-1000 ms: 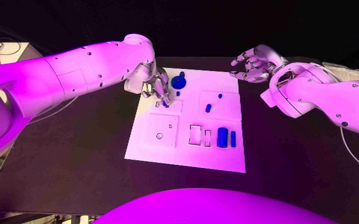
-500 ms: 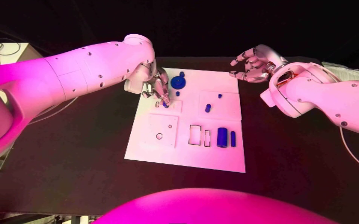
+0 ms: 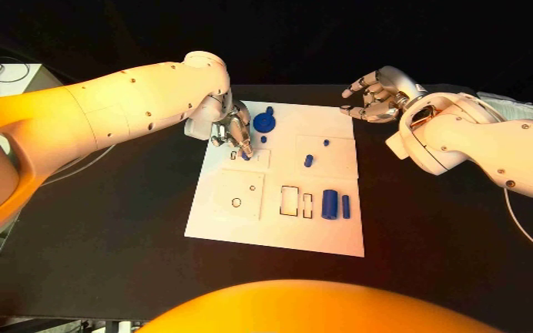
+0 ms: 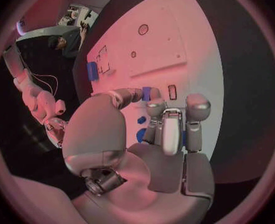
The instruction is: Assemble the parts on the task board
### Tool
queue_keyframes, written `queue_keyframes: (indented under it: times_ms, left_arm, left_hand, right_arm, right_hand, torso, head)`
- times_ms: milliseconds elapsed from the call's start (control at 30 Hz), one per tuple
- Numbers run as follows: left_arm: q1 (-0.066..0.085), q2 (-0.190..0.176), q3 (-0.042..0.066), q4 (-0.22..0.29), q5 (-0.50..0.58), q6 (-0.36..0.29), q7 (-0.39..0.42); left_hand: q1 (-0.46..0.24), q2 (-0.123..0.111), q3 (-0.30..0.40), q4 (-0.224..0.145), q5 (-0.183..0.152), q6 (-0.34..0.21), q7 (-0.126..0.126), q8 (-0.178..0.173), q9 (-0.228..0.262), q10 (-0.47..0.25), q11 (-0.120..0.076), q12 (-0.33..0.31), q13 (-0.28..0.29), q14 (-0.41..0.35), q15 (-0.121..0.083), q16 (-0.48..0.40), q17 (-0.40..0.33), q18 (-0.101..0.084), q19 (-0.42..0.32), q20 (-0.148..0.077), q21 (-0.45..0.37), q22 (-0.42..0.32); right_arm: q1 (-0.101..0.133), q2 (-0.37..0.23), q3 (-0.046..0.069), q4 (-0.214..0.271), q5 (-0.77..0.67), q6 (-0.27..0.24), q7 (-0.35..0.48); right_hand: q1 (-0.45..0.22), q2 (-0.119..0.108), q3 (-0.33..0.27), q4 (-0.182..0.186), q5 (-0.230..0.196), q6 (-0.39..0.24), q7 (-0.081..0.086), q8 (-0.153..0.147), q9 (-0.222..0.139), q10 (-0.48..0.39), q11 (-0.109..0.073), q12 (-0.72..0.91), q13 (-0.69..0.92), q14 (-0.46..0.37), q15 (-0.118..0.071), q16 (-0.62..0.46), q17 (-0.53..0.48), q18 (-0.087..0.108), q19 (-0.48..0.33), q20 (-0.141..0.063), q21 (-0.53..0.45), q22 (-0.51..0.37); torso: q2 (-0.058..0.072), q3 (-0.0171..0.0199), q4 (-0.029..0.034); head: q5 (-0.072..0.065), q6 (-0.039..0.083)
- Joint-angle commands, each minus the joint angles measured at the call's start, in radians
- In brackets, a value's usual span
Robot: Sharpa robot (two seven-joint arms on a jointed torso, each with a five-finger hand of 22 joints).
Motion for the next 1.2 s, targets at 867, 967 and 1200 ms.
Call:
queue_keyframes:
  times_ms: [867,967,1200]
  left_arm:
    - [-0.015,0.010,-0.004,-0.006,-0.003,0.007,0.002]
    - [-0.016,0.010,-0.005,-0.007,-0.002,0.012,0.002]
    - [-0.017,0.011,-0.007,-0.010,-0.002,0.010,0.001]
  left_hand:
    - [-0.003,0.013,0.234,-0.245,0.003,0.007,0.000,-0.001,0.001,-0.008,0.000,-0.002,-0.001,0.071,-0.001,0.006,0.126,-0.012,0.001,0.005,0.006,0.003]
    - [-0.003,0.013,0.234,-0.245,0.003,0.007,0.000,-0.001,0.001,-0.008,0.000,-0.002,-0.001,0.071,-0.001,0.006,0.126,-0.012,0.001,0.005,0.006,0.003]
    - [-0.003,0.014,0.234,-0.246,0.003,0.007,0.000,-0.002,0.002,-0.007,0.000,-0.002,0.000,0.071,-0.001,0.006,0.127,-0.013,0.002,0.005,0.006,0.005]
  right_arm:
    - [-0.001,-0.003,0.000,0.002,-0.005,0.012,0.003]
    - [-0.001,-0.003,0.000,0.002,-0.005,0.012,0.003]
    - [-0.001,-0.004,0.000,0.003,-0.005,0.012,0.003]
  right_hand:
    - [-0.006,-0.001,0.004,0.000,0.004,-0.005,0.000,0.004,0.001,-0.004,0.001,-0.001,0.009,0.055,-0.006,-0.006,0.100,0.018,-0.004,0.000,-0.007,0.111]
    - [-0.006,-0.001,0.004,0.000,0.004,-0.005,0.000,0.004,0.001,-0.004,0.001,-0.001,0.009,0.055,-0.006,-0.006,0.100,0.018,-0.004,0.000,-0.007,0.111]
    - [-0.006,-0.001,0.004,0.000,0.004,-0.005,0.000,0.004,0.001,-0.004,0.001,-0.001,0.009,0.055,-0.006,-0.006,0.100,0.018,-0.004,0.000,-0.007,0.111]
  torso:
    - [0.000,0.0005,-0.0003]
    - [0.000,0.0006,-0.0006]
    - [0.000,0.0006,-0.0002]
  head:
    - [0.000,0.000]
    - [0.000,0.000]
    - [0.000,0.000]
